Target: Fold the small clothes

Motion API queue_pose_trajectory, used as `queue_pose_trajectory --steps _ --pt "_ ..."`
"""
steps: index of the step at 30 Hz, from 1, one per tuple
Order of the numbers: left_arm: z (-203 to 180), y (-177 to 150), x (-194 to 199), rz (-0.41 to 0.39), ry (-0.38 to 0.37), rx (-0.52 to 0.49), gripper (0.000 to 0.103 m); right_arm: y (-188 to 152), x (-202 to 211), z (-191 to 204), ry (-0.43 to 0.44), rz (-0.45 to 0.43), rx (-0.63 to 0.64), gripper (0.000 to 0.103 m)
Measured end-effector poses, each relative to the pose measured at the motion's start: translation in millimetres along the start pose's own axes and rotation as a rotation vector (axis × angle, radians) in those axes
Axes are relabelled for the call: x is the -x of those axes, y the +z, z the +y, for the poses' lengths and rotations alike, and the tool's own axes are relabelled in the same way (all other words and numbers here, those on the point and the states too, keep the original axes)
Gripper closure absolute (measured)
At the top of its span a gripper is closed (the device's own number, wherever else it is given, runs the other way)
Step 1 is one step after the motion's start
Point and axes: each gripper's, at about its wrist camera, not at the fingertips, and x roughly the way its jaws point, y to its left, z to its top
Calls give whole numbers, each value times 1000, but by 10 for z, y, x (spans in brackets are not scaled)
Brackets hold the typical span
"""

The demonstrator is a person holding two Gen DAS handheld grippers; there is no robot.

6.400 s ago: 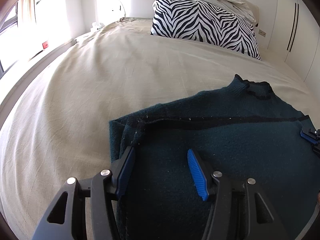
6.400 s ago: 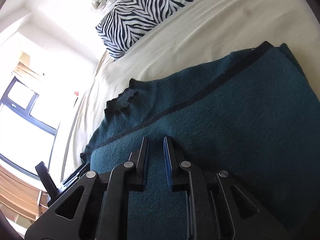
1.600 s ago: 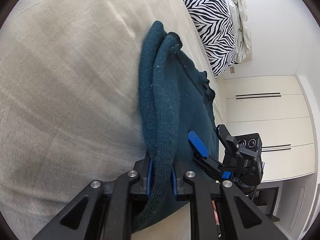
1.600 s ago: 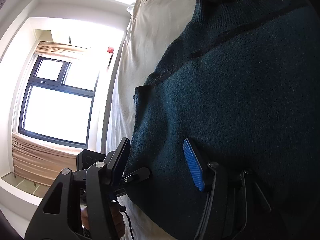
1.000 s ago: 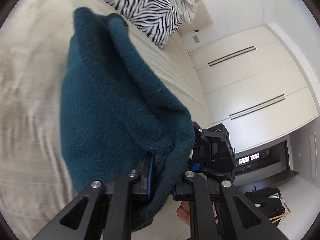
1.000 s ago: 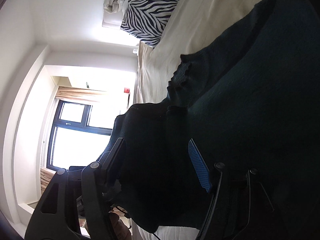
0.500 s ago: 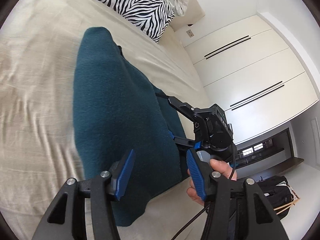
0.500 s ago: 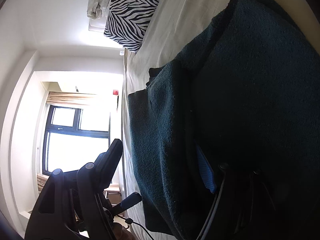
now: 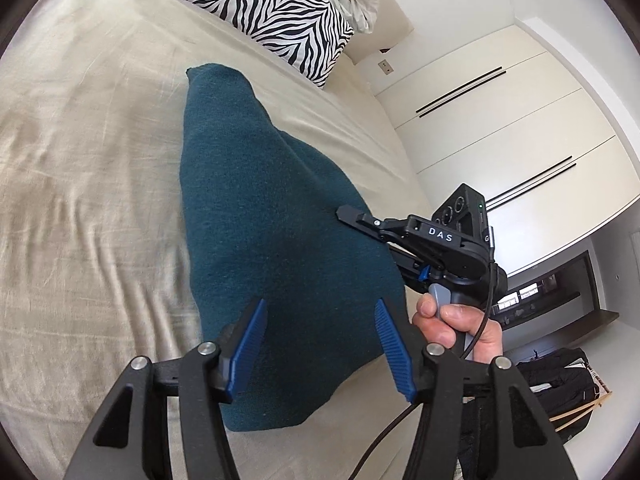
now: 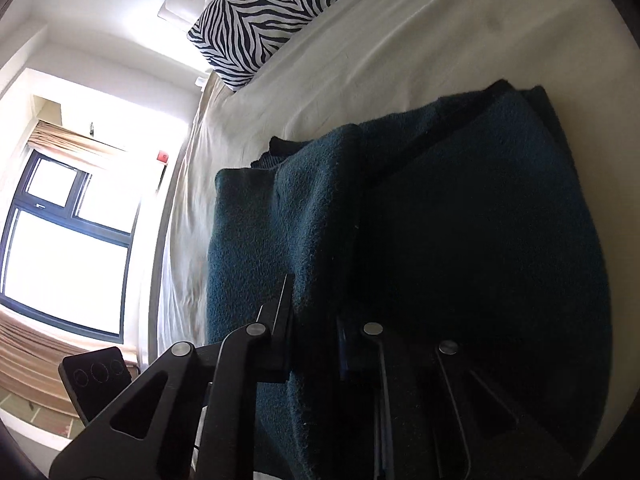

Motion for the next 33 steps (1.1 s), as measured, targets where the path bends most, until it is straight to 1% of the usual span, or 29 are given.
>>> queue_pose_trajectory --steps 5,9,12,15,16,20,23,25,27,28,30,31,33 --pt "-154 21 -100 11 10 -39 44 66 444 -178 -54 -53 14 89" --pt "-263 33 -249 31 25 -67 44 91 663 -508 -82 -87 -42 89" --pt "-337 55 -369 45 40 -81 44 47 668 -808 -103 -85 -90 89" --pt "-393 55 -466 50 59 -96 44 -26 642 -1011 -66 -77 -115 89" --pt "-404 68 -496 50 69 -100 44 -2 593 -1042 -57 -76 -123 89" --pt "-515 129 -512 20 107 -141 44 27 521 -1036 -45 -69 -127 88" --pt "-675 274 -652 -9 156 -201 44 -9 536 -1076 -21 -73 -142 87" --pt "-737 386 -789 -7 189 -230 44 -36 557 -1141 -2 -73 -172 86" --pt "-759 499 -891 -12 215 -246 44 -31 615 -1129 -32 -73 -188 84" --pt "-765 559 -930 -15 225 -254 44 -28 684 -1088 -63 -86 -178 83" --pt "-773 681 -995 -28 252 -273 44 33 844 -953 -119 -142 -129 83" --pt "-770 738 -1041 -31 270 -284 44 75 921 -895 -112 -167 -109 83" --pt "-705 838 -1135 -23 306 -287 44 206 959 -787 -45 -190 -95 81"
